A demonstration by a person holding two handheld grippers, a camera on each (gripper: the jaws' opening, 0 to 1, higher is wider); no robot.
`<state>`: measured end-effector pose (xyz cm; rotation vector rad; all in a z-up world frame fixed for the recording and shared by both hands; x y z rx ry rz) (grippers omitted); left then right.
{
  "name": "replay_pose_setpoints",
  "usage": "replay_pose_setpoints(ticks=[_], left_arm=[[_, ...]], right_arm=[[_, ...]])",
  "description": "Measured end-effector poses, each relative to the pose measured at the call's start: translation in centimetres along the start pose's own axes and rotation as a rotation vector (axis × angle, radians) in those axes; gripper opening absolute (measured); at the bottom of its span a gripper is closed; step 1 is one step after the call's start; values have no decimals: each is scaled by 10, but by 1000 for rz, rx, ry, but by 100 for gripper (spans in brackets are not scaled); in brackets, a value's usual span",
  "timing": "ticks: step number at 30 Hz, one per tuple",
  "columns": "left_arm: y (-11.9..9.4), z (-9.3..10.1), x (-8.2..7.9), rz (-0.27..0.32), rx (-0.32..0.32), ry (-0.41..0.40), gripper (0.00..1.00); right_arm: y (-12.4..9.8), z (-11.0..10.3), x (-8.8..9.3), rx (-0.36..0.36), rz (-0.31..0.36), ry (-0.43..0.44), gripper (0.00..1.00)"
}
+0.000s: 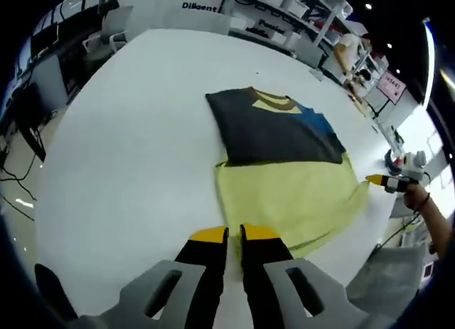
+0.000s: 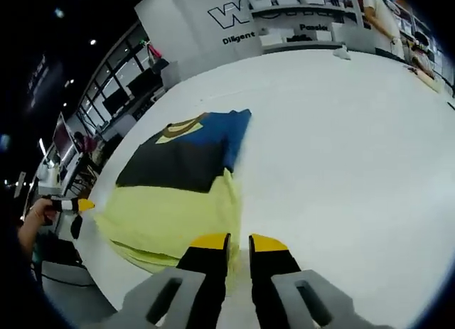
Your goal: Fold the garment on the visible template until the final outline fits inside the template.
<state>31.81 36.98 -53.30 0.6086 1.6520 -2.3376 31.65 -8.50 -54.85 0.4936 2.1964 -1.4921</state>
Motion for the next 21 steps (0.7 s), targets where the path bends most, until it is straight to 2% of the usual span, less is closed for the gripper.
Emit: replay_pose_setpoints(ticks=[3,6,10,13,21], left_arm=[[-2,2,5,-15,-20,64,21],[-4,5,9,-21,-33,97,30],[-8,10,12,3,-5,106,34],[-8,13,13,25,19,135,35],[0,9,6,67,37,186,32]], right_arm=[[-5,-2,-1,-17,42,-8,24],[-8,-5,-1,-24,57,-18,33],[-10,-10,3,-28,54,-84,34],[-10,-11,5,-36,64,-99,35],[0,-10,3,-44,52,-120,35]])
Point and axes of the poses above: the point that each gripper's makers call its tool centre point, and the gripper's own axes: y roughly forward along the fingers, z roughly to its right, x roughly out of its underside, the point moved 9 cm from there along -y, roughly backward along the fingers, and after that the axes turned 8 degrees about -z, right-handed, at the moved point
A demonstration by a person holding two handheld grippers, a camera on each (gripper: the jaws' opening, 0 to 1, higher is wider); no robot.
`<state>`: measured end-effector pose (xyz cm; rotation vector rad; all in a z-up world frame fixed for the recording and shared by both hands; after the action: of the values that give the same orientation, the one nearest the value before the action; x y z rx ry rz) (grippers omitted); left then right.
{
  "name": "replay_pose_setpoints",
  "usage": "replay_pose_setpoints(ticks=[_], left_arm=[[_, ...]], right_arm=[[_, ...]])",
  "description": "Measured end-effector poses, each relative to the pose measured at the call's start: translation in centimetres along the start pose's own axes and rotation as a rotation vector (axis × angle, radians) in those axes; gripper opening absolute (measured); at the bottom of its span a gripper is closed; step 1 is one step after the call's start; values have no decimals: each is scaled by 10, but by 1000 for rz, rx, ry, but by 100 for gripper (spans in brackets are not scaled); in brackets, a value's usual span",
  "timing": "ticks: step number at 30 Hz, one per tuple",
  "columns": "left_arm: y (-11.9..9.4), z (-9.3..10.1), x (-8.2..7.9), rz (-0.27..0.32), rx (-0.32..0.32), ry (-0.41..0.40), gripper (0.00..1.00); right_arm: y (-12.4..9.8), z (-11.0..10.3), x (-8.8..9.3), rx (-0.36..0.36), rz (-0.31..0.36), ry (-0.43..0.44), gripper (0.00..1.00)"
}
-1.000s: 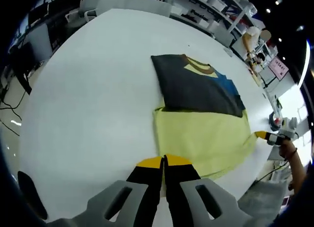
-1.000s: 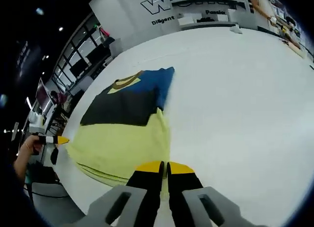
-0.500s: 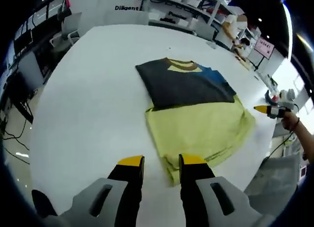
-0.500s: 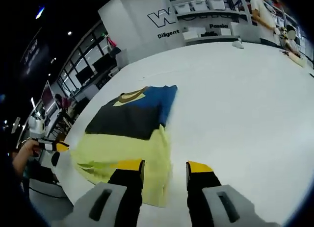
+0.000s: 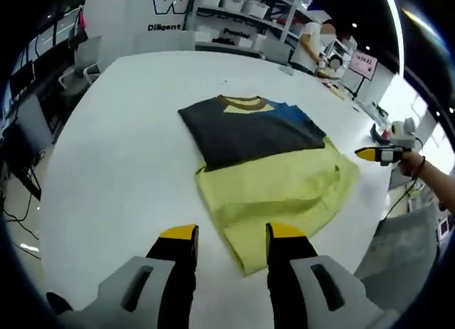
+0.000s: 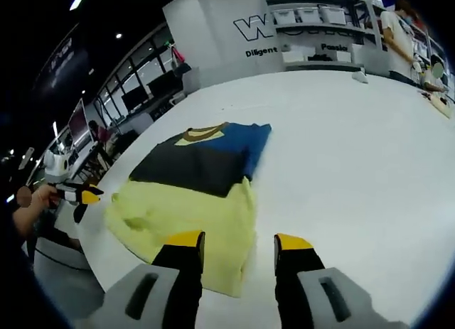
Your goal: Fold the garment on the visible template until the final outline fits inside the template.
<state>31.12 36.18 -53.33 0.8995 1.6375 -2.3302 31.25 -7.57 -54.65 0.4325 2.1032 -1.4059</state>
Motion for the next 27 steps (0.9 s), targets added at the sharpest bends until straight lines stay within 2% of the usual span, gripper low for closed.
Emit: replay_pose_setpoints(ticks=[5,10,12,14,24,27], left_arm=[[11,-4,-6,-8,13,30,28],[23,-4,-8,-41,30,42,27],[27,-5,-7,-81,27,41,25],[30,-4,-7,-84,26,53,23],[37,-3,0,-105,36,37,16],[38,-5,-1,-99,28,22,12]], right_arm=[[8,3,1,-11,-25,9,33],[14,5,3,-18,-46,13,31],[17,7,5,-15,-56,18,31],[18,8,5,-15,-54,17,30],[27,3,7,-26,-56,-14,13],[29,3,6,-25,-59,-20,11]])
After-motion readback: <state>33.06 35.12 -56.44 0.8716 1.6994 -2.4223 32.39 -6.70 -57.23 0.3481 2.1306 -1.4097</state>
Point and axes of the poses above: the point that each gripper's makers call its tool centre point, and the gripper's own axes: y roughly forward along the fingers, z roughly to its right, x roughly out of its underside, the point moved 9 cm from there along -y, roughly backward along the fingers, and after that the axes turned 8 degrees about -z, right-handed, at the moved point
